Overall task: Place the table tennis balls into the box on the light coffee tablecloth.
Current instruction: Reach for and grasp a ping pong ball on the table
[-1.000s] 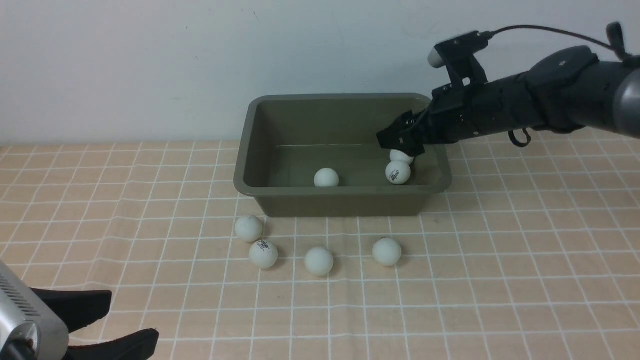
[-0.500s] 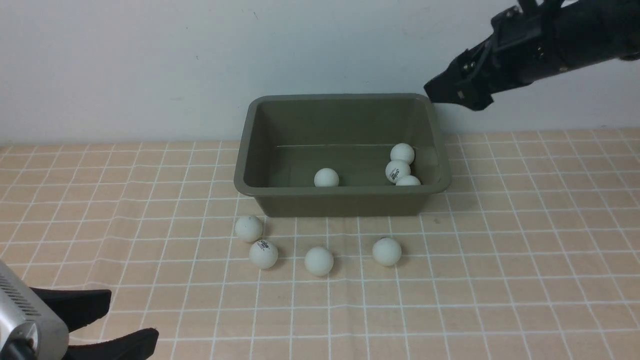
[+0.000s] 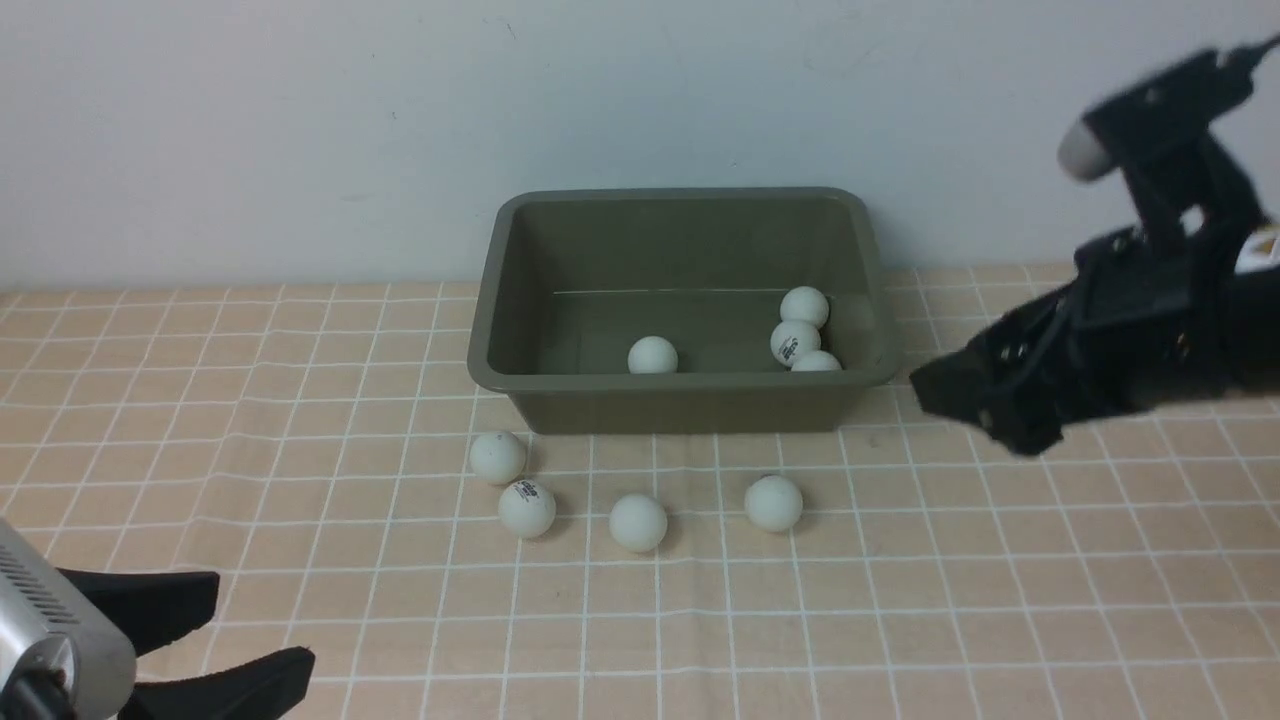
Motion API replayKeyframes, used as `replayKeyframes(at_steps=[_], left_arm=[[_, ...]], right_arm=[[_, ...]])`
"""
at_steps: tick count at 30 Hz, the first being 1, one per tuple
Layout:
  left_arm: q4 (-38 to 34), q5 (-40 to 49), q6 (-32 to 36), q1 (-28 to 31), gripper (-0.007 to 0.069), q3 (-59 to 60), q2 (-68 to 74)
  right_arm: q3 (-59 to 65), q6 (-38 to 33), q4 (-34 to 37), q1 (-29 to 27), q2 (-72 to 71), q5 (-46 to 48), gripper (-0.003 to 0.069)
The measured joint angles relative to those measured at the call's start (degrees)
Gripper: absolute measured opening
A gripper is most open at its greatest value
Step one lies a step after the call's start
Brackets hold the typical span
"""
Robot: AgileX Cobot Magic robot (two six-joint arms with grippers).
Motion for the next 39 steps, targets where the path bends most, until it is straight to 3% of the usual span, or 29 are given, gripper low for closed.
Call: replayKeyframes(at_steps=[9, 19, 39], left_arm=[[-1.25, -1.2, 0.2, 0.0, 0.0413, 0.0, 0.0], [-1.73, -1.74, 0.58, 0.0, 0.0413, 0.0, 0.0], [-1.94, -2.31, 1.88, 0.0, 0.0413, 0.0, 0.0]], right_arm=[[6.71, 1.35, 7.11, 9.26, 9.37, -18.23, 0.0547], [6.71, 2.47, 9.36, 9.66, 22.17, -29.23, 0.0547], [-2.75, 1.72, 9.42, 9.7, 32.46, -26.32, 0.0526]])
